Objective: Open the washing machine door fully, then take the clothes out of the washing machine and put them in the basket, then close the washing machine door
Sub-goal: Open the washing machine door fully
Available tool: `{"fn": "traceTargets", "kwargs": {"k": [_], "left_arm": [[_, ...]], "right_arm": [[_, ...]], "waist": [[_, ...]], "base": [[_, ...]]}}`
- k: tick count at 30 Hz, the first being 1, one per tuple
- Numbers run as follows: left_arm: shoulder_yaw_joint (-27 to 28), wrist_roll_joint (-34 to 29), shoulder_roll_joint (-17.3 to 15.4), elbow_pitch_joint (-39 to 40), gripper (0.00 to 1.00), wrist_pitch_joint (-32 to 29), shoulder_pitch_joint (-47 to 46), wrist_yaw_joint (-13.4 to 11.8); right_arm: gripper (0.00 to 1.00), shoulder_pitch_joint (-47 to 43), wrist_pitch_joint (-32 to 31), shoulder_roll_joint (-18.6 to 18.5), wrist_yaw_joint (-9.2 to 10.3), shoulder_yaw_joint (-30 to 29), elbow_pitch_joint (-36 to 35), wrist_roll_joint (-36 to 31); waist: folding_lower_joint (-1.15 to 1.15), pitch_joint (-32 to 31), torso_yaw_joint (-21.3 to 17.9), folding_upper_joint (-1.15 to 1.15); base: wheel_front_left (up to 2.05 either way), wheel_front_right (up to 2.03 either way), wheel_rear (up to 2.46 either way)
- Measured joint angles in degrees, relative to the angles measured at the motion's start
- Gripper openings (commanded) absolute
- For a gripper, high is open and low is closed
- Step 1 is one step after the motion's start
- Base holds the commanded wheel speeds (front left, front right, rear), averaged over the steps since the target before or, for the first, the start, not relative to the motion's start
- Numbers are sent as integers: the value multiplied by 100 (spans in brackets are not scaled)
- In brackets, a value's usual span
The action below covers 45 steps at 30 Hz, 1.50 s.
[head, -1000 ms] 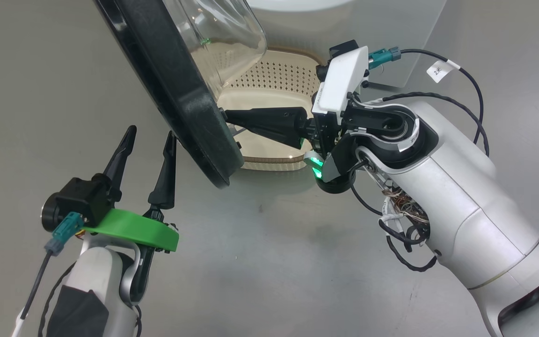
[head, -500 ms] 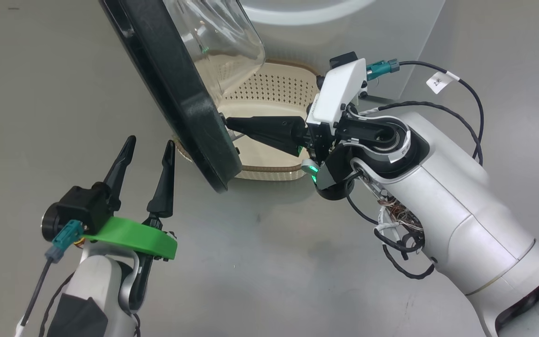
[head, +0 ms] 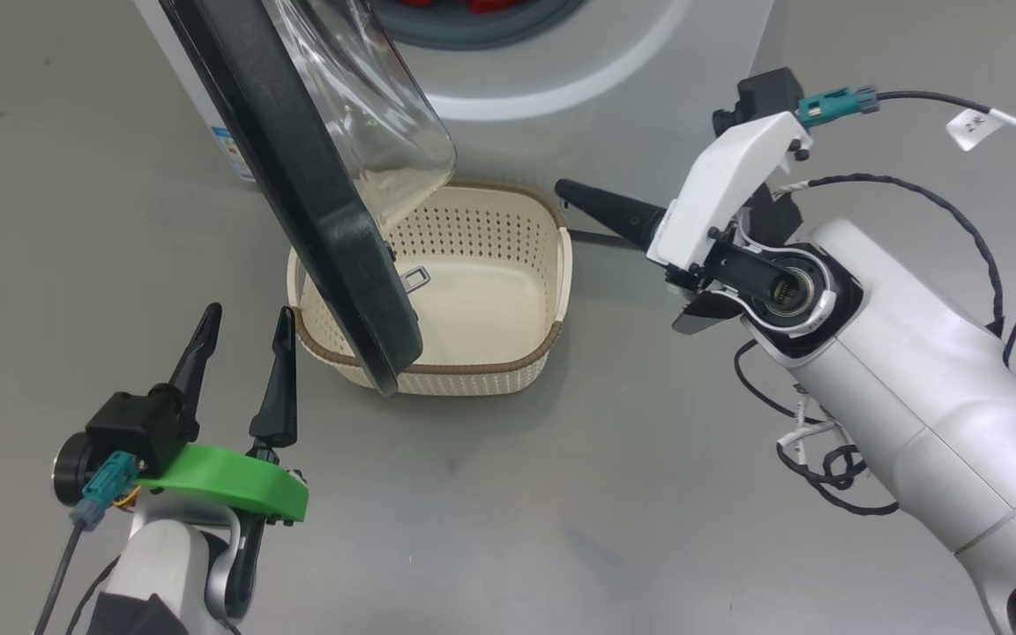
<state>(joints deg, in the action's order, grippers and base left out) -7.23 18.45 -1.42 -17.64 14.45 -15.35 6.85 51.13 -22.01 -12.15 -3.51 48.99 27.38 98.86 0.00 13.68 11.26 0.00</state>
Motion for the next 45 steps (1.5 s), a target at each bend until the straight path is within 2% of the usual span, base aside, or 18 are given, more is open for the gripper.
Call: {"fn": "traceTargets", "kwargs": {"k": [2, 3, 17, 25, 27, 28, 32, 33, 34, 35, 41, 45], "left_arm": [[26, -26, -1, -12, 100, 0, 43, 0], [49, -37, -4, -11, 100, 0, 66, 0], [359, -99, -91, 13, 100, 0, 458, -55], [396, -191, -90, 69, 100, 0, 604, -55], [430, -191, -90, 96, 100, 0, 626, -55], [468, -196, -90, 113, 100, 0, 656, -55], [503, -199, -90, 116, 100, 0, 758, -55], [510, -200, -90, 119, 100, 0, 777, -55], [510, -200, -90, 121, 100, 0, 792, -55], [514, -201, -90, 132, 100, 0, 804, -55], [586, -210, -90, 172, 100, 0, 842, -55], [599, -234, -89, 191, 100, 0, 862, -55]], "right_arm": [[0, -1, 334, -147, -197, 67, -7, -423], [0, -2, 487, -226, -232, 115, -15, -634], [0, -487, 2547, -1012, -232, 697, -188, -2949], [0, -1103, 3735, -1187, 256, 738, -174, -3626], [0, -1232, 3795, -1190, 337, 778, -182, -3741], [0, -1369, 3786, -1179, 478, 786, -191, -3894], [0, -1776, 3744, -1106, 731, 580, -226, -3894], [11, -1870, 3737, -1092, 787, 502, -250, -3894], [64, -1950, 3734, -1087, 842, 431, -286, -3897], [100, -2024, 3695, -1083, 895, 292, -339, -3963], [100, -2161, 3688, -975, 972, -780, -904, -4486], [100, -2488, 3688, -914, 1015, -1148, -1172, -4764]], "waist": [[0, -106, -65, 0], [0, -159, -97, 0], [0, -714, -565, 0], [0, -906, -753, 0], [0, -941, -779, 0], [0, -973, -804, 0], [0, -1046, -847, 0], [0, -1063, -857, 0], [0, -1075, -867, 0], [0, -1082, -876, 0], [0, -1092, -925, 0], [0, -1083, -944, 0]], "base": [[0, 0, 0], [0, 0, 0], [0, 0, 0], [0, 0, 0], [0, 0, 0], [0, 0, 0], [0, 0, 0], [0, 0, 0], [0, 0, 0], [0, 0, 0], [0, 0, 0], [0, 0, 0]]}}
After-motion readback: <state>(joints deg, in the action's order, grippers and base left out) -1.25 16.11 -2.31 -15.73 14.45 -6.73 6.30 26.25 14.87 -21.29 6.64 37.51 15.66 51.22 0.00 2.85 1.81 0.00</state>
